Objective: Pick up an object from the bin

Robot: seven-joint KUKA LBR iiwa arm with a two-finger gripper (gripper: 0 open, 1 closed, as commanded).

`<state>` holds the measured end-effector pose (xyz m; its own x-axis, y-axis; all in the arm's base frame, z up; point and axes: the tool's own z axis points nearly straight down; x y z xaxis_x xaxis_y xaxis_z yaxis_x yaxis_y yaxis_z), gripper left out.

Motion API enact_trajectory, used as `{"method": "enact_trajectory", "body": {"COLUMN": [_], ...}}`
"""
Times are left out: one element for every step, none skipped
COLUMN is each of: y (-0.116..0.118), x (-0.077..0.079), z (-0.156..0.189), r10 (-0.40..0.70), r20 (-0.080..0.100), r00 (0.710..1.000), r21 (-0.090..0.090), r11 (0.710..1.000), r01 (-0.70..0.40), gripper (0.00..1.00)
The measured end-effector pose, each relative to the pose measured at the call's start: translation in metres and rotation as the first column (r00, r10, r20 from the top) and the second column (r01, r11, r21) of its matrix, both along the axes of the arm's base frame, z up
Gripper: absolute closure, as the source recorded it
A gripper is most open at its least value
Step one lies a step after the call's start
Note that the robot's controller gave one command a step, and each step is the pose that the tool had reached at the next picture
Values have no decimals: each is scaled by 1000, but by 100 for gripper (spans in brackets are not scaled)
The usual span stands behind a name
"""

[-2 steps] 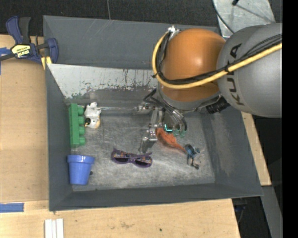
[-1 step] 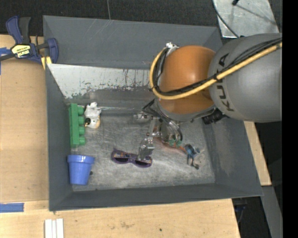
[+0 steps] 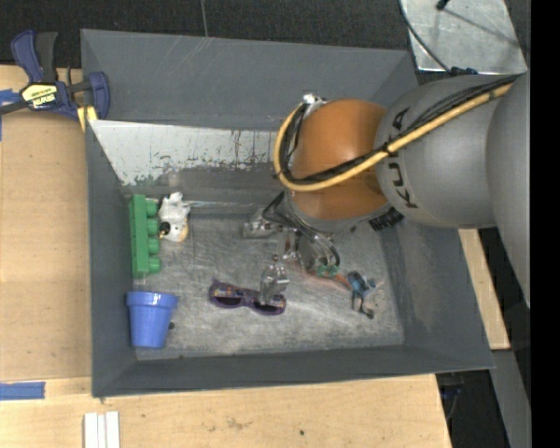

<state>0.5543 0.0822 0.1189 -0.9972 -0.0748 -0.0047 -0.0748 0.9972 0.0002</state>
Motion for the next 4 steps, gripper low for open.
{"method": "enact_trajectory", "body": {"y": [18,40,40,26], "x": [-3,-10,-10,8], "z": [-30,-42,-42,106], "r10": [78,356,355,345], "r20": [-4,18,18,2], "r00": [997,934,935,939], "r21": [-2,-5,-4,-1], "r11": [997,935,935,939], "r01": [-78,-356,-355,-345], "gripper": [0,100,100,100]}}
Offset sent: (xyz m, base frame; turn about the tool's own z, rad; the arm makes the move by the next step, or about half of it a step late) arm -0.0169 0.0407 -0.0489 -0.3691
